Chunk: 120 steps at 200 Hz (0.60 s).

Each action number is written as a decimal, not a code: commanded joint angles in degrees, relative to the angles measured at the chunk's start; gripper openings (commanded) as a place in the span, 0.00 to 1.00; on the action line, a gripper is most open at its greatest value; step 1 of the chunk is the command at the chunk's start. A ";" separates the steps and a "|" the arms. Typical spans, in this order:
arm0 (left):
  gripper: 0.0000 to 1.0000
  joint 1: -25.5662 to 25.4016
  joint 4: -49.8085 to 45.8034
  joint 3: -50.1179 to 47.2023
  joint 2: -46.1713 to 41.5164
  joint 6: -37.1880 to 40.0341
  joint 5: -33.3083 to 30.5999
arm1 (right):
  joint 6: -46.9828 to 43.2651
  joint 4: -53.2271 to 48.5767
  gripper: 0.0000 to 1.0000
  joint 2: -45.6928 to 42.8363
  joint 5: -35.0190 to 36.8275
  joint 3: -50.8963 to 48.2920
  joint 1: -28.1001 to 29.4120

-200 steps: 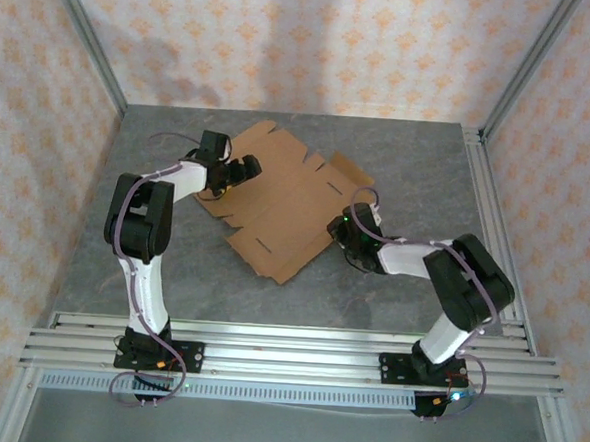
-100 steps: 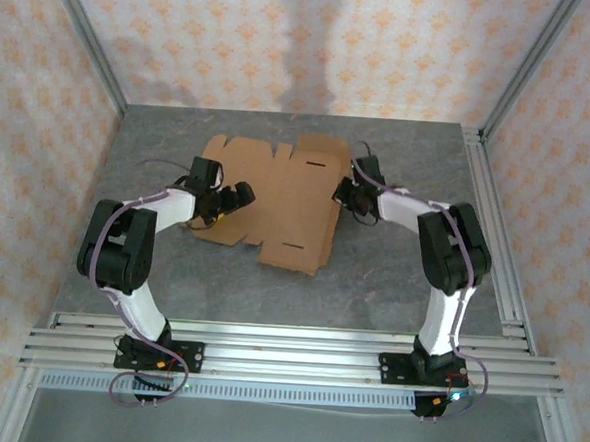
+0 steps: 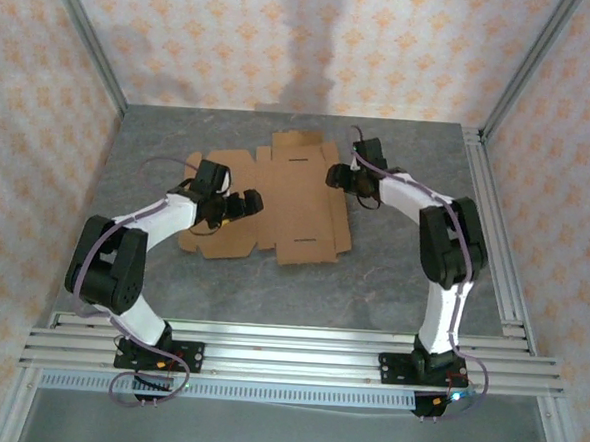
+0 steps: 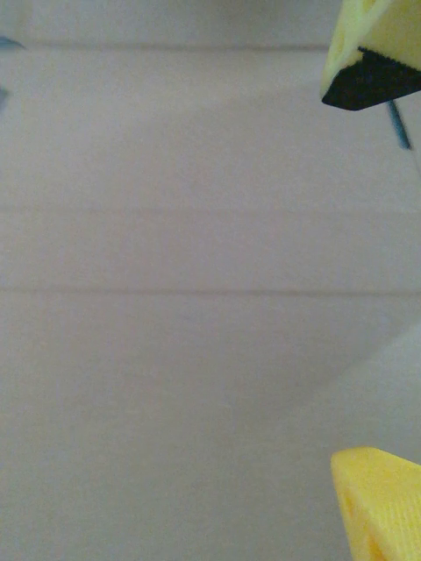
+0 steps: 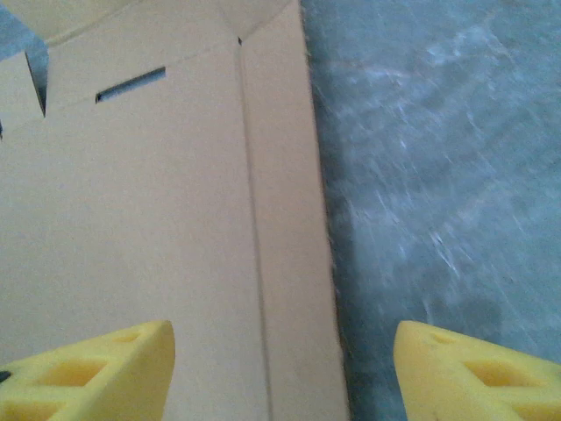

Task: Fold the paper box

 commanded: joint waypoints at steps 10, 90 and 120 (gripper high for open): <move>0.98 1.88 -1.68 7.88 7.66 3.02 -1.42 | 4.77 10.52 0.68 -4.06 -0.56 -8.29 -0.22; 0.80 3.39 3.68 0.69 10.98 -0.80 1.83 | 6.47 14.95 0.48 0.79 -10.59 -9.93 -0.39; 0.80 3.30 6.76 -5.78 7.97 -5.09 2.28 | 3.30 11.10 0.36 4.20 -11.56 -5.06 -0.65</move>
